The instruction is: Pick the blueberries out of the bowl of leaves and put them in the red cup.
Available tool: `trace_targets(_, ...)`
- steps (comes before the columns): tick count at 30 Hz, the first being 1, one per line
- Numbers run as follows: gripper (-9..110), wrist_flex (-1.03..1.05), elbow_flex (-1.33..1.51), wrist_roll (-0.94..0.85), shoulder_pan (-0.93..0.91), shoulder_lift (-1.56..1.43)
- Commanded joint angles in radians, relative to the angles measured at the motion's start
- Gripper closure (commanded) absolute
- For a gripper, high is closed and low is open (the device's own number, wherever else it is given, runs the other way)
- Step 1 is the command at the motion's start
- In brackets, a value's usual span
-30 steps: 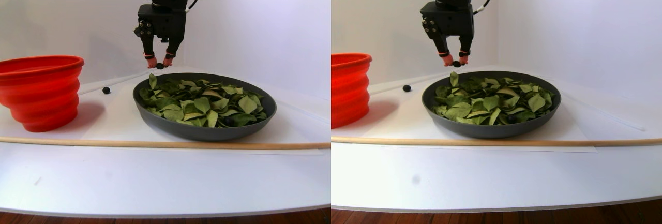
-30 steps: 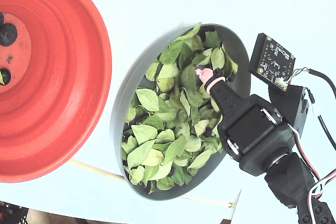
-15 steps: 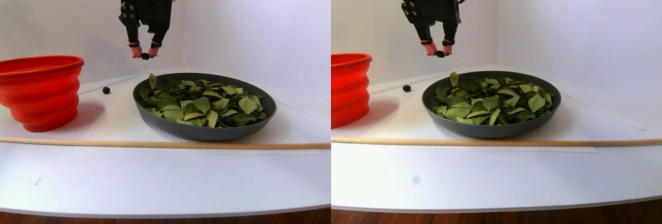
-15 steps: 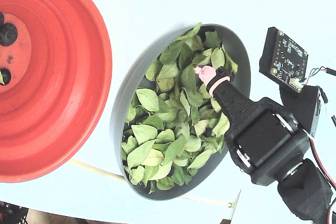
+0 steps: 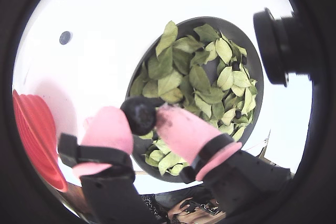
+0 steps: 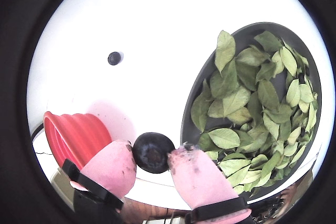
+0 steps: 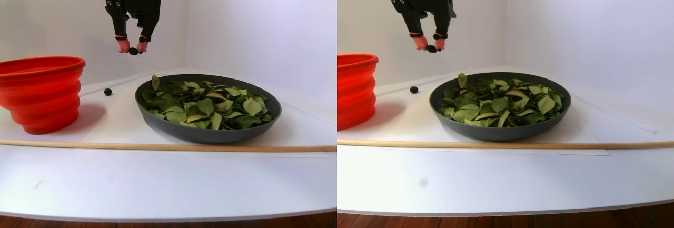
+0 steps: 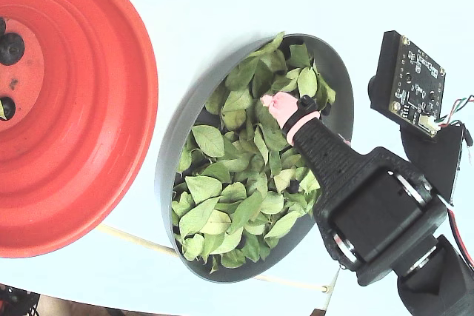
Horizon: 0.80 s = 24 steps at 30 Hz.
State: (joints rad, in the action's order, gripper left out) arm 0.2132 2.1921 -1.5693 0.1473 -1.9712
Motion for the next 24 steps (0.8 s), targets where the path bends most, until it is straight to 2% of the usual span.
trace_targets(1, 90, 0.014, -0.006, 0.012, 0.031, -0.123)
trace_targets(24, 90, 0.101, 0.044, 0.106, 0.178, -0.230)
